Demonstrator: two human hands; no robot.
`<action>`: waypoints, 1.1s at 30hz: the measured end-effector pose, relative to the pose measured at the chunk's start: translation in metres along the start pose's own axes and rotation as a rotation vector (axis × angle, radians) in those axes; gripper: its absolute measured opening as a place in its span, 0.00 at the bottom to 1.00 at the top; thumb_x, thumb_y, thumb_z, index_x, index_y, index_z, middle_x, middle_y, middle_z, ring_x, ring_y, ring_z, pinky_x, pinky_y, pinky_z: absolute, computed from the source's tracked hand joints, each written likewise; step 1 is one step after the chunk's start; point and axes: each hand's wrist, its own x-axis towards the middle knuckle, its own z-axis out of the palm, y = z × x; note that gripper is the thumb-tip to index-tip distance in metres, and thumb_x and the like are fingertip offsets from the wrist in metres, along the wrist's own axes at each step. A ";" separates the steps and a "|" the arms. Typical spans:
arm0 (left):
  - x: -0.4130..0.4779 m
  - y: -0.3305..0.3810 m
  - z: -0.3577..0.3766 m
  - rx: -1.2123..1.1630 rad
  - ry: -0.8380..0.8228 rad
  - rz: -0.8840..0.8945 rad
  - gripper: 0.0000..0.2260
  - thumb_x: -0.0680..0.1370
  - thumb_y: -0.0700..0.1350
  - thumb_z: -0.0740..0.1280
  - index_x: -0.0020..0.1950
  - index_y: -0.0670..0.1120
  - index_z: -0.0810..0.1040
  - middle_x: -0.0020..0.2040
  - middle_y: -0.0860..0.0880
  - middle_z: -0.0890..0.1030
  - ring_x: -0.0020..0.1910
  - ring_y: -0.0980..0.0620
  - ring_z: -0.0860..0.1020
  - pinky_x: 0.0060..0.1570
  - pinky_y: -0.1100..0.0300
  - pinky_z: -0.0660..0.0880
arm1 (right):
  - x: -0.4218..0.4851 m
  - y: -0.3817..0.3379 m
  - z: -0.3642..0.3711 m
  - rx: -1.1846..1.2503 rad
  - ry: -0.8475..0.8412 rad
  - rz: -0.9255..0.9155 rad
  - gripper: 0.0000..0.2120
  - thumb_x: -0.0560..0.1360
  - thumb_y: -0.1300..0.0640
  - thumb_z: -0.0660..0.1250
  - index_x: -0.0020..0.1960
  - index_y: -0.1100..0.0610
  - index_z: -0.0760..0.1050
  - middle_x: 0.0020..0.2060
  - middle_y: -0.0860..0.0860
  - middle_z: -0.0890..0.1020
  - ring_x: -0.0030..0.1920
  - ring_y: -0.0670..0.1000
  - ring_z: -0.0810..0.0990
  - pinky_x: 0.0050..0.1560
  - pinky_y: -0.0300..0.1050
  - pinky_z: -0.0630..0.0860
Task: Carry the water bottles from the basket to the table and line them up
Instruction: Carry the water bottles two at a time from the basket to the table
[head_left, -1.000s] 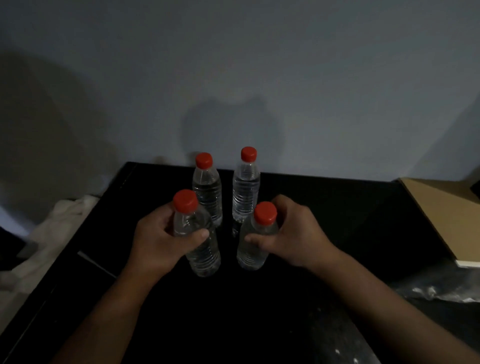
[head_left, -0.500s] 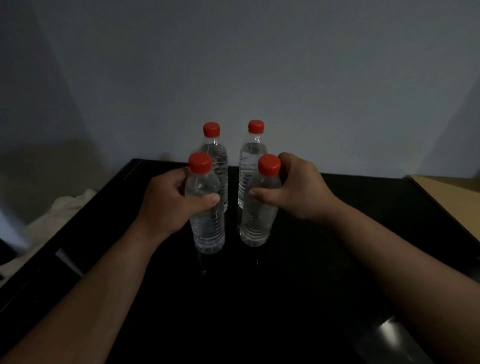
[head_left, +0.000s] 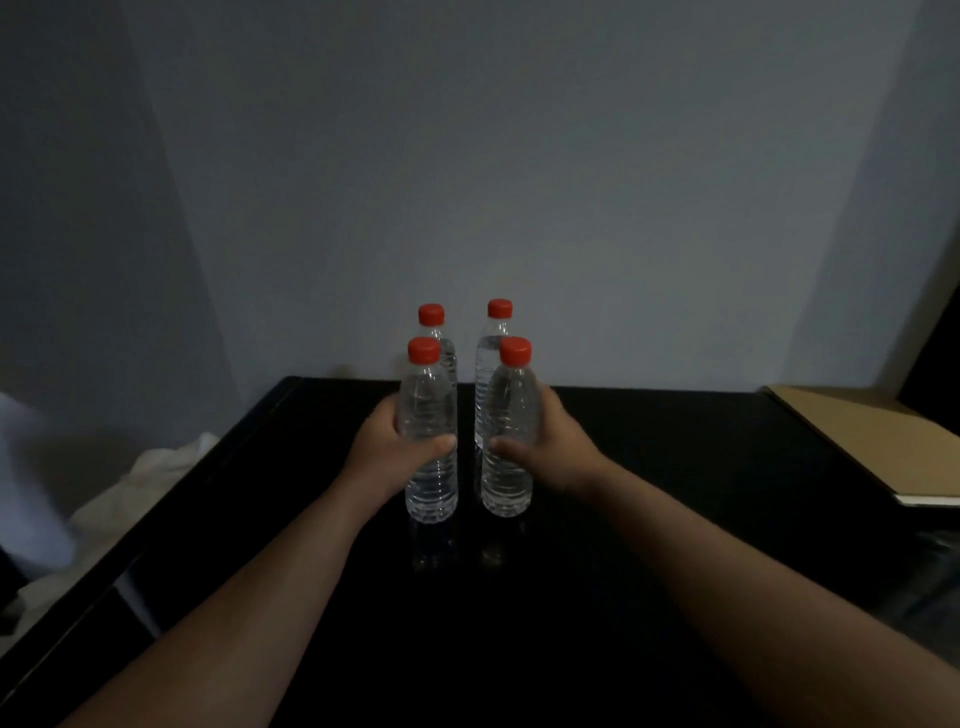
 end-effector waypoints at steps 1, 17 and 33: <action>-0.003 -0.008 0.001 0.013 -0.027 -0.038 0.23 0.67 0.39 0.78 0.60 0.49 0.77 0.52 0.50 0.84 0.50 0.52 0.83 0.51 0.55 0.78 | -0.001 0.010 0.005 0.013 0.006 0.038 0.37 0.70 0.55 0.75 0.73 0.48 0.60 0.63 0.48 0.75 0.64 0.50 0.74 0.62 0.51 0.73; -0.083 -0.069 -0.014 0.524 -0.127 -0.141 0.39 0.72 0.52 0.74 0.78 0.45 0.58 0.77 0.44 0.62 0.74 0.46 0.64 0.72 0.51 0.64 | -0.079 0.080 0.016 -0.583 -0.100 0.006 0.33 0.76 0.45 0.65 0.76 0.55 0.60 0.74 0.53 0.66 0.75 0.51 0.62 0.75 0.46 0.60; -0.143 -0.063 -0.030 1.022 -0.258 0.010 0.36 0.73 0.70 0.59 0.77 0.53 0.61 0.79 0.50 0.58 0.79 0.50 0.54 0.77 0.52 0.50 | -0.134 0.075 0.010 -0.865 -0.294 0.041 0.36 0.75 0.30 0.52 0.78 0.46 0.53 0.79 0.51 0.53 0.79 0.52 0.49 0.77 0.52 0.46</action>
